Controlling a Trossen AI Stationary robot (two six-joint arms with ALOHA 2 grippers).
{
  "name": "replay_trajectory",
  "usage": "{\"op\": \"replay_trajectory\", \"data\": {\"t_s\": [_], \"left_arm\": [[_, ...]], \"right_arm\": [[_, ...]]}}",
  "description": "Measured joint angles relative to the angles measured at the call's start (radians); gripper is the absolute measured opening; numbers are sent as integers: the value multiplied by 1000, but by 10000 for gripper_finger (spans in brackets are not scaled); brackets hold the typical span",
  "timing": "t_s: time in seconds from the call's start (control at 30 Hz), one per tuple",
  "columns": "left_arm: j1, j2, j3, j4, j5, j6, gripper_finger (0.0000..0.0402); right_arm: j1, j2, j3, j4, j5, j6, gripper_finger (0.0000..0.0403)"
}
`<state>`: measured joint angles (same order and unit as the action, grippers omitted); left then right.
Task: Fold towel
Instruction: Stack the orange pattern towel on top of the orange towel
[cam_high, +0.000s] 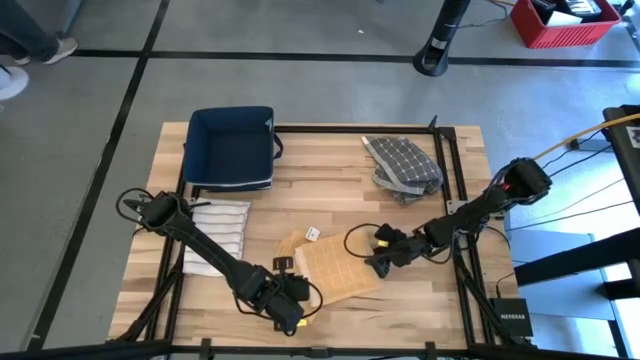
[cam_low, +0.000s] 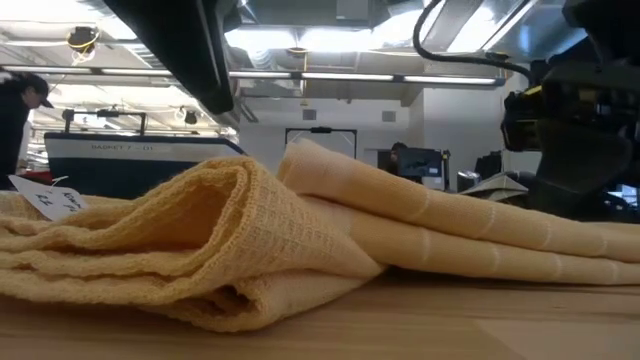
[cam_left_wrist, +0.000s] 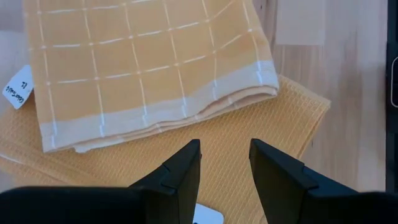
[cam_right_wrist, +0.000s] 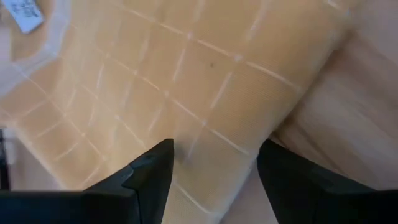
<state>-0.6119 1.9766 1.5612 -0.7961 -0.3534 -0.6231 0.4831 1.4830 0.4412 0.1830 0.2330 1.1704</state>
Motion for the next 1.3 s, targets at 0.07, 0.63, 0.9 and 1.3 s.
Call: {"op": "replay_trajectory", "data": {"t_s": [0.07,0.63,0.9,1.3], "left_arm": [[0,0,0,0,0,-2,131],[-3,0,0,-1,0,-6,131],[-3,0,0,-1,0,-6,131],[-11,-98,1,-79,-82,-32,131]], "right_arm": [[0,15,0,21,-4,2,227],[0,87,21,107,82,-106,82],[0,87,25,109,109,-161,18],[1,39,347,-312,89,-406,9]]}}
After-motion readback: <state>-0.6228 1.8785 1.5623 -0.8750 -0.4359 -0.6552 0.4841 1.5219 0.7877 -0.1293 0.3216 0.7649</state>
